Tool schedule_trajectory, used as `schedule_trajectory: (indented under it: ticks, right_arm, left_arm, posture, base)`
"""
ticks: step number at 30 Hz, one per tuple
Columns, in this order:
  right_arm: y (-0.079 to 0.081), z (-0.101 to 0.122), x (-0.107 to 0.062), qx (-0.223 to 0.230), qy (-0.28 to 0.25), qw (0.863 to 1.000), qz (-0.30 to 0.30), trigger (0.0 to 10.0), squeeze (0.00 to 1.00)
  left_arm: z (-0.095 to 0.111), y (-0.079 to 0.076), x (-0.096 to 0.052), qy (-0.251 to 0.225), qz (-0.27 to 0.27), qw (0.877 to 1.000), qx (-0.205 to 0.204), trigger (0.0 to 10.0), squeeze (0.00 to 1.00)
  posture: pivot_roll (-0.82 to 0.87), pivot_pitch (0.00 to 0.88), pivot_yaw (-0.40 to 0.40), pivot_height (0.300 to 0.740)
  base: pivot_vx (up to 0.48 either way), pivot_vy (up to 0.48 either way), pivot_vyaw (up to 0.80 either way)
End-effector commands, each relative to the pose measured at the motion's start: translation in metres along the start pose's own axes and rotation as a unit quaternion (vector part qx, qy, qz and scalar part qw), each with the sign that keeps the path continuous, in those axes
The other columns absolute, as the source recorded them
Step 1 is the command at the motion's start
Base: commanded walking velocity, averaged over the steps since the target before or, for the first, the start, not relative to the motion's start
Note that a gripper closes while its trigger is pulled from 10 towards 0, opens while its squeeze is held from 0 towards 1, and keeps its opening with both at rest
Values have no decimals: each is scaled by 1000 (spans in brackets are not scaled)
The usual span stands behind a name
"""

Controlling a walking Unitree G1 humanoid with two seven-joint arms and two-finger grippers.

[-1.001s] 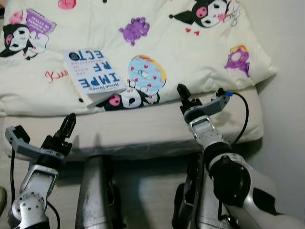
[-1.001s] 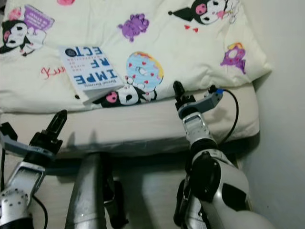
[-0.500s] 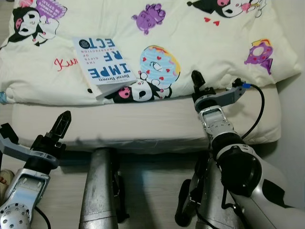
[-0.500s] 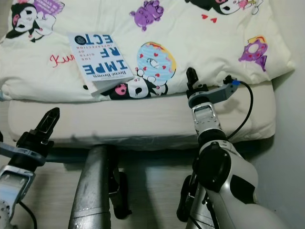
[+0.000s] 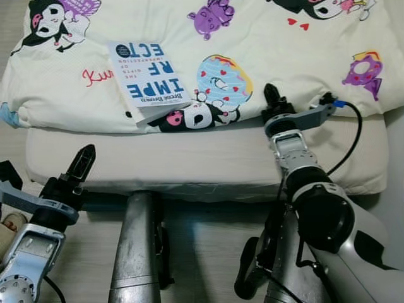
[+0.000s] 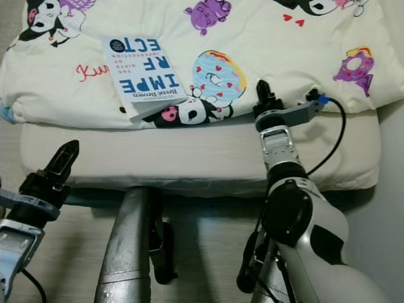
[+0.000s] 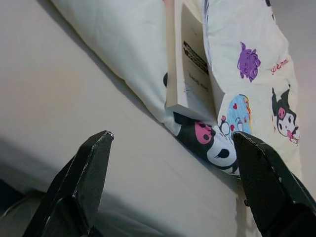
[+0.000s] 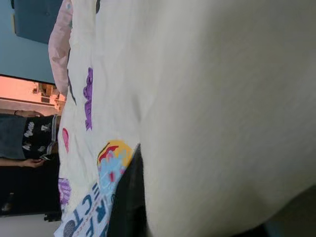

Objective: Clean up the room

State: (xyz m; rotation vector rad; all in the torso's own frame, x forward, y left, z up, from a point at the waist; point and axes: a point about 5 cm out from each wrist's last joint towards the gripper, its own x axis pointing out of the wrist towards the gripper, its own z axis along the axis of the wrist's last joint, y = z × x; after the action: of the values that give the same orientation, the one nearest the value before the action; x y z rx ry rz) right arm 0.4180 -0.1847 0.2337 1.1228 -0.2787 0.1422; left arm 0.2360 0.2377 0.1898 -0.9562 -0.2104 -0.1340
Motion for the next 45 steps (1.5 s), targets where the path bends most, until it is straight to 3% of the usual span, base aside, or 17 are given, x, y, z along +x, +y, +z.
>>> schedule_trajectory:
  ticks: [1, 3, 4, 8, 10, 12, 13, 15, 16, 18, 22, 24, 35, 38, 45]
  right_arm:
    - [-11, 13, -5, -9, -27, 999, -17, 0, 0]
    - [-15, 22, -6, -21, -40, 999, -24, 0, 0]
    - [-25, 38, -11, -52, -58, 996, -48, 0, 0]
    - [-33, 47, -16, -72, -68, 993, -64, 0, 0]
    - [-53, 59, -28, -111, -79, 985, -102, 0, 0]
    - [-60, 62, -34, -127, -81, 982, -117, 0, 0]
    - [-60, 62, -34, -127, -81, 982, -117, 0, 0]
    - [-81, 64, -50, -145, -79, 974, -153, 0, 0]
    - [-81, 64, -50, -145, -79, 974, -153, 0, 0]
    - [-102, 59, -69, -158, -66, 969, -178, 0, 0]
    - [-110, 55, -77, -164, -58, 968, -183, 0, 0]
    - [-121, 43, -91, -178, -43, 965, -188, 0, 0]
    - [-114, 53, -95, -207, -77, 957, -187, 0, 0]
    - [-113, 57, -105, -225, -75, 953, -187, 0, 0]
    - [-120, 53, -149, -259, -42, 942, -209, 0, 0]
  left_arm:
    - [-3, 5, -8, 3, 19, 1000, -6, 10000, 0]
    - [-5, 6, -7, 4, 20, 1000, -9, 10000, 0]
    - [-8, 9, -5, 1, 20, 1000, -15, 10000, 0]
    - [-11, 12, -3, -1, 20, 1000, -21, 10000, 0]
    - [-17, 15, 0, 0, 19, 999, -30, 10000, 0]
    - [-19, 16, 1, 0, 19, 999, -34, 10000, 0]
    - [-19, 16, 1, 0, 19, 999, -34, 10000, 0]
    - [-26, 19, 4, 2, 19, 999, -41, 10000, 0]
    - [-26, 19, 4, 2, 19, 999, -41, 10000, 0]
    - [-32, 22, 7, 2, 19, 999, -48, 10000, 0]
    - [-35, 24, 10, 2, 17, 999, -52, 10000, 0]
    - [-44, 30, 20, 0, 11, 998, -59, 10000, 0]
    - [-55, 35, 25, -2, 5, 998, -68, 10000, 0]
    - [-60, 40, 27, 0, 7, 998, -70, 10000, 0]
    - [-67, 49, 31, 2, 9, 997, -71, 10000, 0]
  posture:
    - [357, 662, 36, 526]
    - [333, 649, 28, 526]
    - [311, 639, 20, 526]
    - [275, 620, 9, 526]
    - [221, 583, -7, 526]
    - [221, 583, -7, 526]
    - [221, 583, -7, 526]
    - [171, 535, -19, 526]
    - [171, 535, -19, 526]
    - [149, 509, -22, 526]
    - [130, 490, -26, 526]
    - [91, 430, -36, 526]
    - [55, 370, -48, 526]
    - [28, 343, -53, 526]
    - [-13, 305, -47, 526]
  base:
    - [0, 0, 0]
    - [0, 0, 0]
    - [0, 0, 0]
    - [0, 0, 0]
    - [0, 0, 0]
    - [0, 0, 0]
    - [0, 0, 0]
    - [0, 0, 0]
    - [0, 0, 0]
    - [0, 0, 0]
    - [0, 0, 0]
    - [0, 0, 0]
    - [0, 0, 0]
    - [0, 0, 0]
    - [0, 0, 0]
